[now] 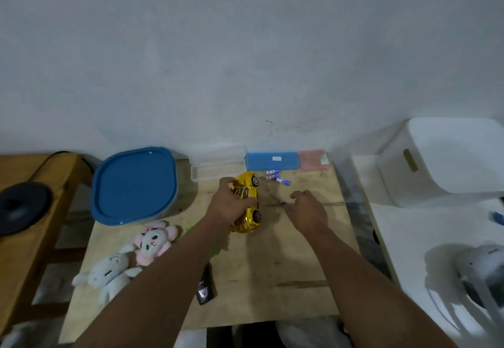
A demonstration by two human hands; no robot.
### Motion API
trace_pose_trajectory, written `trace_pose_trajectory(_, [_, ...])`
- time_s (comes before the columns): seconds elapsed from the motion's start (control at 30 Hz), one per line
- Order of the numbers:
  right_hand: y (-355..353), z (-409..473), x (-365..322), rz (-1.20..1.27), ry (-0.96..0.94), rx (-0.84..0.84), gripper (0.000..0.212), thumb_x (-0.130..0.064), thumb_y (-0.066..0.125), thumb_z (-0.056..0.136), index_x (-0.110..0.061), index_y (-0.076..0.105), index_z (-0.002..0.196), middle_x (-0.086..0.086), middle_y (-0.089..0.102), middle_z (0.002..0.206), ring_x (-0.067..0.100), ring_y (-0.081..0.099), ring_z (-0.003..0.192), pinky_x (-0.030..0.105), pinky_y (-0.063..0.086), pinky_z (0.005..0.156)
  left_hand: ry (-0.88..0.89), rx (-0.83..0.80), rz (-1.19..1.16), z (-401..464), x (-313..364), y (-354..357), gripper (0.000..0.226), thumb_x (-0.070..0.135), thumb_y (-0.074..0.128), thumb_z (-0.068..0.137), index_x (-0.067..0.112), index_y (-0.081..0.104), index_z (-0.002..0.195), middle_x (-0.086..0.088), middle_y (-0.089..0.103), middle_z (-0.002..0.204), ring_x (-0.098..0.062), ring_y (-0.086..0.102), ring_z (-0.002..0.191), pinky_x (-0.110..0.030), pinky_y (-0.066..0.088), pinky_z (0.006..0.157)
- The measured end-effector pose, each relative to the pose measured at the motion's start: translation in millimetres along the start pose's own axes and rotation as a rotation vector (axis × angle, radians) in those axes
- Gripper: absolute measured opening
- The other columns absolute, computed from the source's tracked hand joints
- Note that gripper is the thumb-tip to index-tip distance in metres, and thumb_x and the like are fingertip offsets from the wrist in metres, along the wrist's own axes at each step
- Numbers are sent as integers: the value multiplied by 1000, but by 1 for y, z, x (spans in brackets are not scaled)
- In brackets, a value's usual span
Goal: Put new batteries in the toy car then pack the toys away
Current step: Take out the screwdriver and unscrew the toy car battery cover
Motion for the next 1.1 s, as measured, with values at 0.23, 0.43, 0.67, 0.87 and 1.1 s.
trace_pose_trajectory(0.23, [-59,-49,-99,508,-291,22,21,-23,75,86,-20,77,107,-7,71,93,12,67,84,37,57,83,-120,-208,-691,-61,17,-64,41,24,59,94,4,66,129,-27,72,112,-34,67,98,-47,53,88])
trace_pose_trajectory(0.43, [-84,-83,-169,500,-486,26,28,-38,77,85,-33,70,112,-11,64,95,2,59,67,26,52,72,-27,-364,-916,-97,21,-92,44,36,46,101,5,70,119,-14,71,99,-27,69,80,-36,53,72])
trace_pose_trajectory(0.67, [-80,-102,-196,460,-476,-7,39,-34,78,83,-34,66,120,-7,58,102,7,57,77,28,54,79,50,-246,-667,-104,6,-113,43,38,55,101,6,68,127,-24,73,112,-34,72,94,-42,59,77])
trace_pose_trajectory(0.87, [-70,-113,-200,451,-399,-23,47,-35,84,78,-28,65,121,-6,63,104,9,61,89,19,46,75,122,-127,-435,-105,-6,-121,46,53,57,90,19,76,114,-17,75,114,-33,72,107,-52,57,93])
trace_pose_trajectory(1.1, [-79,-110,-195,538,-343,-255,52,-27,92,69,-20,56,105,0,60,75,13,57,64,31,50,59,183,-170,-323,-115,-1,-118,32,36,50,105,19,77,104,-13,77,104,-32,71,104,-43,54,88])
Point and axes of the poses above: each hand's wrist, its own z-axis towards the middle knuckle, its own y-axis out of the palm, x = y × z, the point moved 2 cm from there along z, towards the middle knuckle
